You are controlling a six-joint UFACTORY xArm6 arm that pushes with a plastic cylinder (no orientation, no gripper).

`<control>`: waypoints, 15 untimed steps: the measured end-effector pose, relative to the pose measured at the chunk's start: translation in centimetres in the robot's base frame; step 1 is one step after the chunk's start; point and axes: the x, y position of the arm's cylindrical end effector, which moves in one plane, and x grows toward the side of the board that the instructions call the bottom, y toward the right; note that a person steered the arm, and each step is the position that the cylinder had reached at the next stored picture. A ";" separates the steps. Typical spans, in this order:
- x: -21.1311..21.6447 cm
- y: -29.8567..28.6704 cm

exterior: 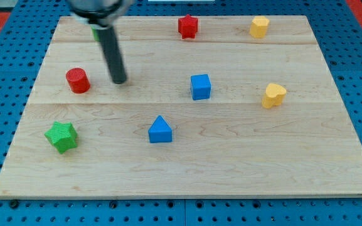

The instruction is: Move your arm at blue cube

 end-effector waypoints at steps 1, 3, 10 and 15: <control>0.2 3.3; -1.4 3.0; 6.6 13.9; 6.1 11.5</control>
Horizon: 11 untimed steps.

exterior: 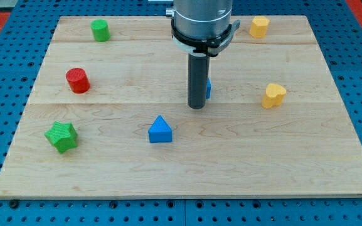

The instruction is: Move your arm at blue cube

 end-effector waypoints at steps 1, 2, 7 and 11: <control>0.0 0.0; -1.2 -2.8; -7.7 -0.9; -1.8 0.4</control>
